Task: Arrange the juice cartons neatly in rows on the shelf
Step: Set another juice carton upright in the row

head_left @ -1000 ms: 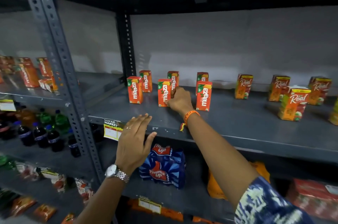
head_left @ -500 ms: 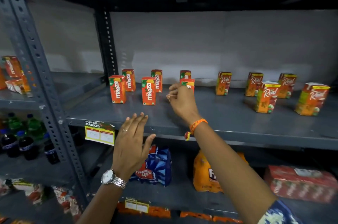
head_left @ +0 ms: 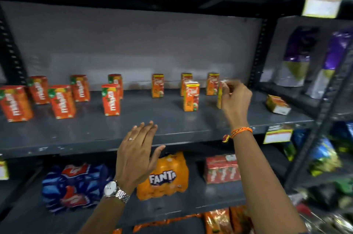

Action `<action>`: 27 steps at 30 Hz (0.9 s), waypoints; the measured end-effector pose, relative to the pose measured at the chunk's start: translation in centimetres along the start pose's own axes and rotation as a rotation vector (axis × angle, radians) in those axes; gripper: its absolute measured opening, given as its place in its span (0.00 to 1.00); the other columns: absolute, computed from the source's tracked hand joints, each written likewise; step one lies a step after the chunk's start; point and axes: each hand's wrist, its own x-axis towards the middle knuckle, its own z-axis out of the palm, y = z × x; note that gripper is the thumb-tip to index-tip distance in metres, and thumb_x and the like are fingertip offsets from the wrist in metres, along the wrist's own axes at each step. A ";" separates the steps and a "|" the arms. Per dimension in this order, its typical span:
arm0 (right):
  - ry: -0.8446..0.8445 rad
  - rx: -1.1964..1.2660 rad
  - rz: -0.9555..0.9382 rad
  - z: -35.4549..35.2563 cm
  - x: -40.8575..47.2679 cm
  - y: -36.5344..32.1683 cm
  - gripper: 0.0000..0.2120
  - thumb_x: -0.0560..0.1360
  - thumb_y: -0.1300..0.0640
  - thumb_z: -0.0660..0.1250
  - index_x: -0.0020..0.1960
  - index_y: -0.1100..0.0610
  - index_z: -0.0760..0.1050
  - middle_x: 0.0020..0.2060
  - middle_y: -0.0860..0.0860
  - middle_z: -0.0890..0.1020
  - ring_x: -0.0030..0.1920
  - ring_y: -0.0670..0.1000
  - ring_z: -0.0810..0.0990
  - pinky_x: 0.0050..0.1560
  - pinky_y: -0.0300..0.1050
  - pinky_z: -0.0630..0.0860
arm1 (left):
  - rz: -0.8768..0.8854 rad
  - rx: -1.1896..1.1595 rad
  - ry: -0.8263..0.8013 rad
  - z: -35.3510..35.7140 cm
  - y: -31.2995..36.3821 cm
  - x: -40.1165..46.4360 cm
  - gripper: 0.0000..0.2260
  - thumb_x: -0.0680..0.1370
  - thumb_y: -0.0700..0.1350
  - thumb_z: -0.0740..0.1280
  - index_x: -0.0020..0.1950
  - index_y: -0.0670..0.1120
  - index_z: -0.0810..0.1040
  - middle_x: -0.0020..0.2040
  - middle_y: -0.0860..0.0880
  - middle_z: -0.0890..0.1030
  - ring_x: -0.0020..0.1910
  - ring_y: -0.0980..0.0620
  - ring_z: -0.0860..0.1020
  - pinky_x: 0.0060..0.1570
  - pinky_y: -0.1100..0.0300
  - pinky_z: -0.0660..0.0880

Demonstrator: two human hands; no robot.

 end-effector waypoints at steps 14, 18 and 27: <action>-0.145 -0.629 0.658 -4.4 7.3 12.2 0.31 0.79 0.45 0.60 0.72 0.67 0.65 0.74 0.65 0.62 0.76 0.64 0.55 0.73 0.58 0.58 | 0.035 0.080 0.169 4.1 3.7 2.2 0.23 0.82 0.58 0.57 0.69 0.46 0.77 0.65 0.47 0.81 0.63 0.46 0.80 0.60 0.50 0.71; -0.214 -0.576 0.657 -4.2 7.3 11.7 0.32 0.73 0.48 0.70 0.69 0.62 0.63 0.70 0.66 0.69 0.71 0.67 0.64 0.69 0.58 0.65 | 0.038 0.101 0.192 4.1 3.7 2.1 0.23 0.82 0.58 0.57 0.69 0.46 0.78 0.65 0.47 0.82 0.63 0.46 0.81 0.59 0.50 0.72; -0.173 -0.035 0.666 -4.7 7.7 10.9 0.21 0.76 0.61 0.58 0.65 0.70 0.69 0.64 0.67 0.76 0.65 0.65 0.74 0.65 0.54 0.72 | 0.022 0.107 0.174 3.9 3.9 2.0 0.21 0.81 0.56 0.60 0.69 0.47 0.77 0.66 0.48 0.81 0.64 0.47 0.80 0.61 0.51 0.70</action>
